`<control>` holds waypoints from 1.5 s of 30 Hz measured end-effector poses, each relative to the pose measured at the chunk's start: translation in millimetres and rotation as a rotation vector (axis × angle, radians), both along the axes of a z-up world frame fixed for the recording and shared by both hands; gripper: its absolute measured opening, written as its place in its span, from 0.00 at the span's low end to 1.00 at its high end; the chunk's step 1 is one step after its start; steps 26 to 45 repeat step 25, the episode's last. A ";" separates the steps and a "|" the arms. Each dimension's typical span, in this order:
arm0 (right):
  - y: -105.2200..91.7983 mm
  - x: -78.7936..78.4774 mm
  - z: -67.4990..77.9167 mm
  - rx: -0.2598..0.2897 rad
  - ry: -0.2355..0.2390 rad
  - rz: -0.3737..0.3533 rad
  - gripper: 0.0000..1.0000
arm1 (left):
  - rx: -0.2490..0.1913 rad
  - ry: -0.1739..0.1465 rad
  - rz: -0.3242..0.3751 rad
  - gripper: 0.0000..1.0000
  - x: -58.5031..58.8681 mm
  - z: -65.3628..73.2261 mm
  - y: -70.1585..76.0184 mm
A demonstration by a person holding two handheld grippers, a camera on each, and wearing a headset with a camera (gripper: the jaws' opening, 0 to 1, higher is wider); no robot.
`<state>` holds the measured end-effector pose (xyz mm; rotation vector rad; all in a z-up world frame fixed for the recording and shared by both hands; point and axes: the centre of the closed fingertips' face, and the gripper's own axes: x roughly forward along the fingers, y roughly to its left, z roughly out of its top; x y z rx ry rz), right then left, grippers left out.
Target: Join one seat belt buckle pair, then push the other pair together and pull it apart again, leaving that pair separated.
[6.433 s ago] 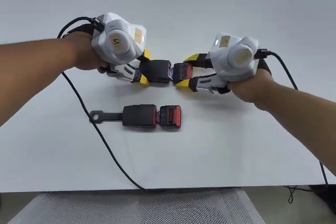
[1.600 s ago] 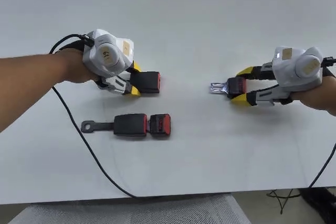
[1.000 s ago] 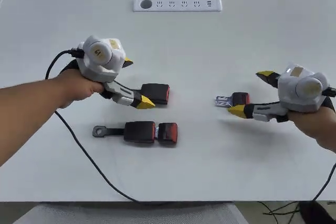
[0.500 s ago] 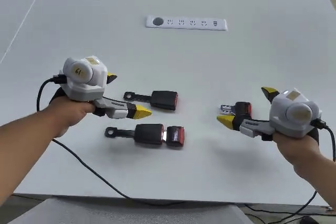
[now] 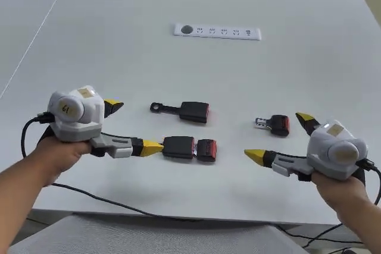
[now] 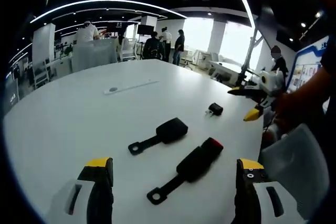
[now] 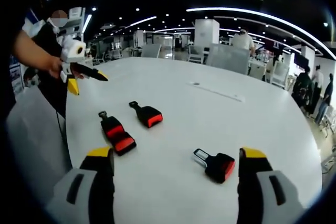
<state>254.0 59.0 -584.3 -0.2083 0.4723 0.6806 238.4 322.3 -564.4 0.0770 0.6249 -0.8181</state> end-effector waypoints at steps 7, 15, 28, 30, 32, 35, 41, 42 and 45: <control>3.0 -17.4 4.3 -0.005 -0.008 0.016 1.00 | 0.008 -0.022 -0.008 1.00 -22.1 5.0 16.8; -4.6 -36.1 3.4 -0.011 -0.004 0.016 1.00 | -0.002 -0.024 0.019 1.00 -41.9 6.9 30.0; -16.5 -50.8 0.9 -0.001 0.013 -0.050 1.00 | -0.006 -0.016 0.037 1.00 -55.3 5.2 35.0; -16.5 -50.8 0.9 -0.001 0.013 -0.050 1.00 | -0.006 -0.016 0.037 1.00 -55.3 5.2 35.0; -16.5 -50.8 0.9 -0.001 0.013 -0.050 1.00 | -0.006 -0.016 0.037 1.00 -55.3 5.2 35.0; -16.5 -50.8 0.9 -0.001 0.013 -0.050 1.00 | -0.006 -0.016 0.037 1.00 -55.3 5.2 35.0; -16.5 -50.8 0.9 -0.001 0.013 -0.050 1.00 | -0.006 -0.016 0.037 1.00 -55.3 5.2 35.0; -16.5 -50.8 0.9 -0.001 0.013 -0.050 1.00 | -0.006 -0.016 0.037 1.00 -55.3 5.2 35.0; -16.5 -50.8 0.9 -0.001 0.013 -0.050 1.00 | -0.006 -0.016 0.037 1.00 -55.3 5.2 35.0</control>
